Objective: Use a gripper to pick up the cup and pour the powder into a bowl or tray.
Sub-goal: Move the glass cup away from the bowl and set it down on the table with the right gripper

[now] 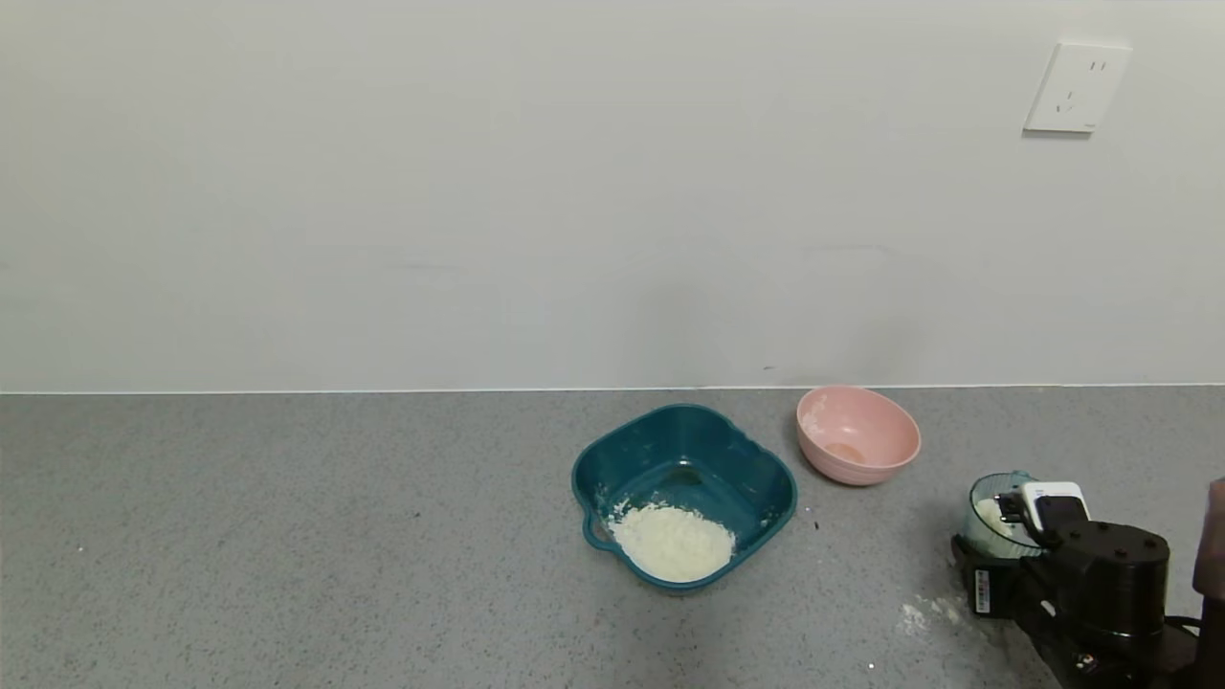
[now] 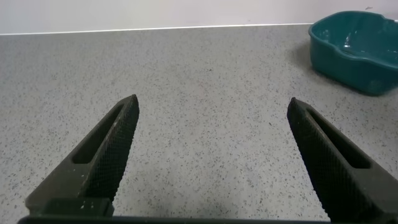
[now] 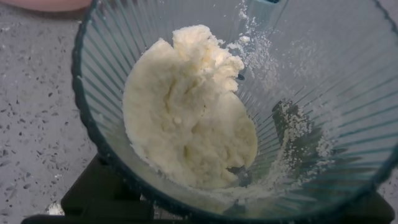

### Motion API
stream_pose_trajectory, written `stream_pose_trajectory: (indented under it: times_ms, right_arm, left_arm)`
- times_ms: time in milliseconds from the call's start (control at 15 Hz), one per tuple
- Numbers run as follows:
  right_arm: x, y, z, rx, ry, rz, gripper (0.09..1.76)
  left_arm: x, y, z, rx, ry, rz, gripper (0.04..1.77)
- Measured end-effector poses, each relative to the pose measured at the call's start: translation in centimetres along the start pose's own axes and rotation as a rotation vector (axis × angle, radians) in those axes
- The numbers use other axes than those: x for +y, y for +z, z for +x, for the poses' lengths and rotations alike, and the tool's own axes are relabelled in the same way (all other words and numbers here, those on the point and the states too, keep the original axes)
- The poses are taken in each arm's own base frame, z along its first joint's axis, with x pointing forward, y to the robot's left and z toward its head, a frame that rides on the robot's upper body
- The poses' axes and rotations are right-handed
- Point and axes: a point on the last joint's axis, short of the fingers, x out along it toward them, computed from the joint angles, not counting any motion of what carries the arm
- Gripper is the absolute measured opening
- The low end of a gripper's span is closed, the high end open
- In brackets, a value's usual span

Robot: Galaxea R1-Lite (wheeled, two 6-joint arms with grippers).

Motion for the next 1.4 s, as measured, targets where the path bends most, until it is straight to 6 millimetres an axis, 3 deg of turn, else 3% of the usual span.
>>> stream_pose_trajectory:
  times_ms: [667,1000,1400]
  right_arm:
    - [0.34,-0.28,0.00,0.010,0.044,-0.010,1.32]
    - [0.27,-0.26,0.03,0.010,0.046,-0.010,1.51]
    - [0.30,-0.22,-0.07,0.008,0.048,-0.011,1.61]
  left_arm:
    - [0.00,0.00,0.00,0.000,0.000,0.000,1.72]
    - [0.00,0.00,0.00,0.000,0.000,0.000,1.72]
    - [0.00,0.00,0.00,0.000,0.000,0.000,1.72]
